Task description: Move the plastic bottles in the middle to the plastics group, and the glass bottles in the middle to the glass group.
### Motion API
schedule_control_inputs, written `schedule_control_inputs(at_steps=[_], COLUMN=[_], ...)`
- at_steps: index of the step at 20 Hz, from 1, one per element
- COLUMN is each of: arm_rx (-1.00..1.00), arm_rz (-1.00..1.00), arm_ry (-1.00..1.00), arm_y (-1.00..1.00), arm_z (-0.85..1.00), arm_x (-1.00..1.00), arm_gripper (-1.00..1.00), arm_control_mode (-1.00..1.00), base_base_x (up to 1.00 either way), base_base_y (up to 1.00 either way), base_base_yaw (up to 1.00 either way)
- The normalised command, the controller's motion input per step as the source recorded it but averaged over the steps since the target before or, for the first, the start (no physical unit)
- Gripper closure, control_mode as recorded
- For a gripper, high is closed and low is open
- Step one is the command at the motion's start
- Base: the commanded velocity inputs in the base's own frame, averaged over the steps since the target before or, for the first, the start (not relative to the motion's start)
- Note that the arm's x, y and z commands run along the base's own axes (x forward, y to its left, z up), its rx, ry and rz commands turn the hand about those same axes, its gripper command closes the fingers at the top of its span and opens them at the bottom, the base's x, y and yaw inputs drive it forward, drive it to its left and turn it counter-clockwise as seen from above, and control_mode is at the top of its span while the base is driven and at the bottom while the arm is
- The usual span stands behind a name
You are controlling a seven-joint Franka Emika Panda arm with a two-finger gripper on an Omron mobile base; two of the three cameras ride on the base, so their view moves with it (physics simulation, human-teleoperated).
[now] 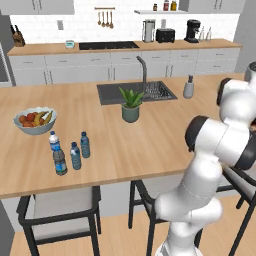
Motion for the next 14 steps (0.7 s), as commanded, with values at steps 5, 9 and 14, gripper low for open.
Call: schedule_control_inputs(at_steps=[5, 9, 14], arm_rx=[0.02, 0.07, 0.05], arm_rz=[0.09, 0.16, 0.31], arm_ry=[0.09, 0.07, 0.02], arm_y=[0.76, 0.77, 0.89], arm_z=[0.63, 0.51, 0.15], arm_x=[-0.06, -0.12, -0.47], arm_gripper=[-1.0, -1.0, -1.0], arm_control_mode=[-1.0, -1.0, -1.0], base_base_x=[0.0, 0.0, 0.0], base_base_y=[0.0, 0.0, 0.0], base_base_yaw=[0.0, 0.0, 0.0])
